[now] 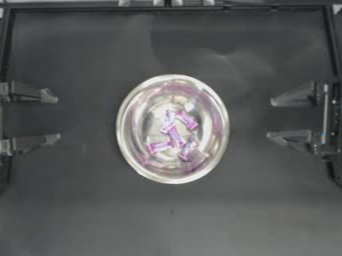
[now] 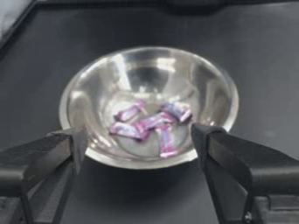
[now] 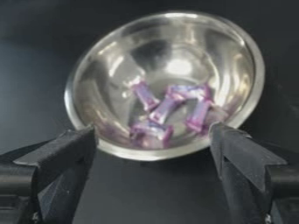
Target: Put candies in bowl
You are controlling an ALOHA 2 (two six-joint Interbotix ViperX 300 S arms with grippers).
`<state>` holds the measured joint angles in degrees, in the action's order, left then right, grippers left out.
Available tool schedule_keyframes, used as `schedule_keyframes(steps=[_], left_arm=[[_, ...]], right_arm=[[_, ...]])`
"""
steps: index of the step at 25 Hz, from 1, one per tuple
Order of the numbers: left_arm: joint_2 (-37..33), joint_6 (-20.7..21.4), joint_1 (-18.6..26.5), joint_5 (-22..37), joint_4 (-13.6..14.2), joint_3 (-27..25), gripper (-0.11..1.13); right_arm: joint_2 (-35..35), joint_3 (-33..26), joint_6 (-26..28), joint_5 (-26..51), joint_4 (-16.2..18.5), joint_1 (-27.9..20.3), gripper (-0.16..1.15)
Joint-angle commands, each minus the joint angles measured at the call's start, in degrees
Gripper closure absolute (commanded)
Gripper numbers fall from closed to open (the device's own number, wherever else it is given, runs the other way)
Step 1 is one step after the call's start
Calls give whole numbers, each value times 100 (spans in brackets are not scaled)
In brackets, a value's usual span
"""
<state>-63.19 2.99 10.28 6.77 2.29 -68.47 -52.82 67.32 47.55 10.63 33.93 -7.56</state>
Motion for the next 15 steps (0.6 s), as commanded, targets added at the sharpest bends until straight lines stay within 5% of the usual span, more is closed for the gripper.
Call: schedule_keyframes(steps=[1, 15], left_arm=[[9, 0, -9, 26, 18, 79, 2], [-193, -18, 0, 26, 26, -9, 2]], right_arm=[[-229, 26, 9, 141, 53, -9, -4], [-1116, 272, 0, 378, 53, -9, -4]])
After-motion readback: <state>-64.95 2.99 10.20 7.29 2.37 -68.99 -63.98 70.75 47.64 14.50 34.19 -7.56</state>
